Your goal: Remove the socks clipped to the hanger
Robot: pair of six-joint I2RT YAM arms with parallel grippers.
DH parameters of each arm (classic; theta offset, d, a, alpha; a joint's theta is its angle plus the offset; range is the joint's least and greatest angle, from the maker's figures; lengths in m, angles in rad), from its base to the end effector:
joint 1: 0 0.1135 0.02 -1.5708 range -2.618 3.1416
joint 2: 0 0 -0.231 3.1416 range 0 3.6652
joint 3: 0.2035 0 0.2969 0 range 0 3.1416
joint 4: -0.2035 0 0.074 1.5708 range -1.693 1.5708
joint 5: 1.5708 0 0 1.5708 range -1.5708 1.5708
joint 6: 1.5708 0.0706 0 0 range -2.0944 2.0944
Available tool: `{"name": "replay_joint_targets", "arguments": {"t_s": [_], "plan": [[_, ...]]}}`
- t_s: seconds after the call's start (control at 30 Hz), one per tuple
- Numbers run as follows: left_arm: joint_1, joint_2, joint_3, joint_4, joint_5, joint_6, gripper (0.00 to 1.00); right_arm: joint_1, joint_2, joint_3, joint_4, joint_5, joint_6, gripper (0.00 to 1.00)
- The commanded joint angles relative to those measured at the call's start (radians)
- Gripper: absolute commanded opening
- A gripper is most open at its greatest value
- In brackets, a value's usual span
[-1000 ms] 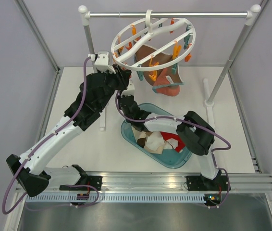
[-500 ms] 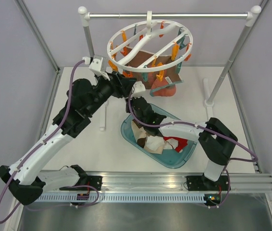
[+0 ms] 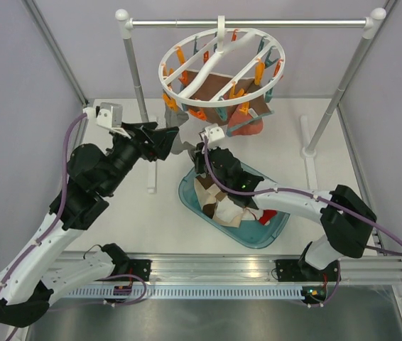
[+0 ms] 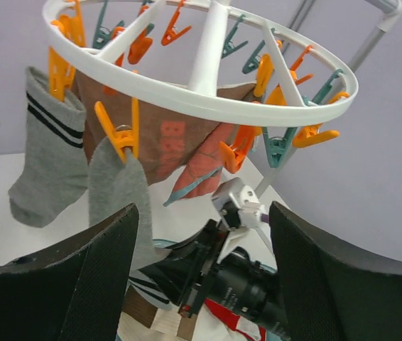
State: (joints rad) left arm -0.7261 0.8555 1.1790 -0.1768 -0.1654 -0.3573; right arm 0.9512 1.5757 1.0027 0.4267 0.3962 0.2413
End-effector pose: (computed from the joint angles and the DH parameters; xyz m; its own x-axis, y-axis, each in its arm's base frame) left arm 0.2075 -0.1687 0.4582 -0.0840 -0.3867 -0.9184 0.5377 0.7584 -0.3685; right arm 0.2752 0.3388 0.2170 -0.2087 0.0871 -0.9741 -0.4938 0.8504 0.1818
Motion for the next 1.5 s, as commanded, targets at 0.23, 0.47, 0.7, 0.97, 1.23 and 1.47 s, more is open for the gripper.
{"name": "replay_joint_targets", "arguments": {"t_s": [0.23,0.47,0.7,0.97,1.23,1.47], "plan": [[-0.001,0.085,0.001,-0.023,-0.147,-0.032,0.71,-0.003,-0.131,-0.067,-0.034,-0.048,-0.01,0.01],[0.001,0.18,0.059,0.04,-0.241,0.037,0.68,-0.002,-0.152,-0.087,-0.046,-0.054,-0.007,0.01],[0.01,0.27,0.143,0.083,-0.258,0.09,0.67,-0.002,-0.166,-0.088,-0.06,-0.056,-0.007,0.01],[0.043,0.321,0.176,0.148,-0.27,0.127,0.65,-0.002,-0.184,-0.092,-0.08,-0.065,-0.005,0.01],[0.077,0.346,0.177,0.172,-0.234,0.115,0.64,-0.002,-0.213,-0.096,-0.098,-0.074,-0.007,0.01],[0.079,0.353,0.186,0.207,-0.223,0.121,0.57,-0.002,-0.238,-0.111,-0.112,-0.072,-0.002,0.01]]}}
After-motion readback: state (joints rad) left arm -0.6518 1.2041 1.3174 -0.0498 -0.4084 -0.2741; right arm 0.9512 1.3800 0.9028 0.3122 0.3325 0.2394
